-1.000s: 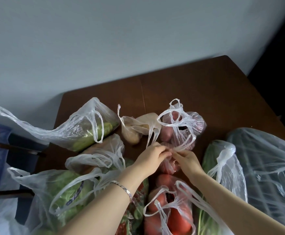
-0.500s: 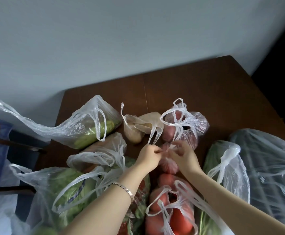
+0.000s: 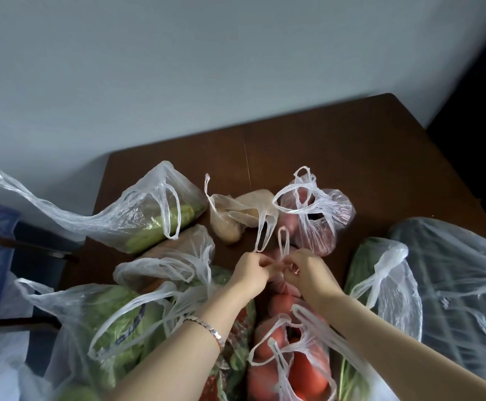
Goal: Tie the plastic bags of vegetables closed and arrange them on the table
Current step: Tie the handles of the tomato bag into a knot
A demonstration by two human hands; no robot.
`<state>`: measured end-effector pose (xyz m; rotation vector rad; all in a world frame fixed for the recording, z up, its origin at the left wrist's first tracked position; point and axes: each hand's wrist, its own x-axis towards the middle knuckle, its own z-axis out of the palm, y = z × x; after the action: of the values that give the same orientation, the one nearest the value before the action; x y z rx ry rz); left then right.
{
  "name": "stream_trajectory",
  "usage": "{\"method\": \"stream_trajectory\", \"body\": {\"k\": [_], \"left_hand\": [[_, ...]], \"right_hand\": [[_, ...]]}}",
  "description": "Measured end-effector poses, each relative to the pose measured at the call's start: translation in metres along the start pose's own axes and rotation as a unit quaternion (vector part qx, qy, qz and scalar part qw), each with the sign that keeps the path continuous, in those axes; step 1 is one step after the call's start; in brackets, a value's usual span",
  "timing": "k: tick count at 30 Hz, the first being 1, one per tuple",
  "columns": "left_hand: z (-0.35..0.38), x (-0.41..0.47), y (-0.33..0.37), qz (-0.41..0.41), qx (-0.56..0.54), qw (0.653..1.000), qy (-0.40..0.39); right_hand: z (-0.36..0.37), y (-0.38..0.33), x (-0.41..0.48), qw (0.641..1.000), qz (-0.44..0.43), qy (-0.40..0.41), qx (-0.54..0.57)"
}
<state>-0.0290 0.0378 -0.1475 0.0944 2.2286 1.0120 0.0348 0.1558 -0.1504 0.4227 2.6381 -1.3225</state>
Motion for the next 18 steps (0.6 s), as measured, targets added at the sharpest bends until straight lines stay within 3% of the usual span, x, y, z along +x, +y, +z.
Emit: {"method": "stream_trajectory", "body": {"k": [7, 11, 15, 16, 18], "left_hand": [[0.006, -0.002, -0.001, 0.114, 0.075, 0.990, 0.041], [0.005, -0.001, -0.006, 0.181, 0.094, 0.977, 0.059], [0.008, -0.002, -0.010, 0.140, 0.013, 0.989, 0.042], [0.011, -0.002, -0.008, 0.118, 0.004, 0.992, 0.036], [0.015, -0.001, 0.000, 0.060, 0.013, 0.998, 0.019]], "right_hand": [[-0.001, 0.006, -0.006, 0.979, 0.072, 0.093, 0.165], [-0.009, 0.006, 0.001, 0.940, 0.146, 0.046, 0.305], [-0.020, 0.010, 0.002, 0.863, 0.206, -0.107, 0.448], [-0.022, 0.011, 0.001, 0.862, 0.188, -0.121, 0.455], [-0.019, 0.015, -0.001, 0.908, 0.125, -0.099, 0.388]]}}
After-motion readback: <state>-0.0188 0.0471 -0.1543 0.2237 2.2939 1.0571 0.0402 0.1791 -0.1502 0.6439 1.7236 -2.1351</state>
